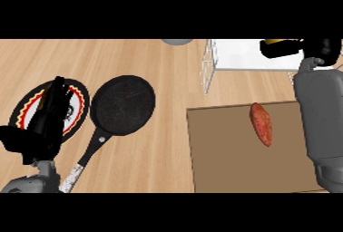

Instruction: Pick the lemon from the tray and place it in the tiered shelf

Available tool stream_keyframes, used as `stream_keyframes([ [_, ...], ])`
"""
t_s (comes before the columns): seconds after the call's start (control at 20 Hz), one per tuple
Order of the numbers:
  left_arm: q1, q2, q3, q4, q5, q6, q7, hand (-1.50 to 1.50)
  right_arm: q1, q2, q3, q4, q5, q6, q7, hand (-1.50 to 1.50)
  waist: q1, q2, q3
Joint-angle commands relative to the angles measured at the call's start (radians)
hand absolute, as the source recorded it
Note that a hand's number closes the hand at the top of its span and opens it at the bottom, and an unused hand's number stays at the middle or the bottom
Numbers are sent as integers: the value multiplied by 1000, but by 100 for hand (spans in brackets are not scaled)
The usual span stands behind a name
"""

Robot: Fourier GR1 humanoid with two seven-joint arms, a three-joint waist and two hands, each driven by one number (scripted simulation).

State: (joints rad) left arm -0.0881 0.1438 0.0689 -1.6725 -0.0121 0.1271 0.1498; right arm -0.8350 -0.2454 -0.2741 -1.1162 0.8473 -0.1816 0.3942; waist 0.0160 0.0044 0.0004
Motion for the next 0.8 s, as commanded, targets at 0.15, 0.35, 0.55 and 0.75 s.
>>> stream_keyframes([
  [0.15,9,-8,-2,-17,-14,8,17,0,-101,-22,-37,308,-12,-165,-138,150,3,0,0],
  [0.35,-5,-15,2,0,2,-4,-5,0,-162,-10,-108,394,-101,-186,-146,-150,6,2,0],
  [0.55,48,-17,-11,-45,-4,-13,-3,0,-164,-46,-135,525,-155,-181,-276,-150,11,3,0],
  [0.75,24,-21,-15,-57,-5,-12,29,0,-227,-86,-149,624,-182,-157,-326,-150,12,4,0],
])
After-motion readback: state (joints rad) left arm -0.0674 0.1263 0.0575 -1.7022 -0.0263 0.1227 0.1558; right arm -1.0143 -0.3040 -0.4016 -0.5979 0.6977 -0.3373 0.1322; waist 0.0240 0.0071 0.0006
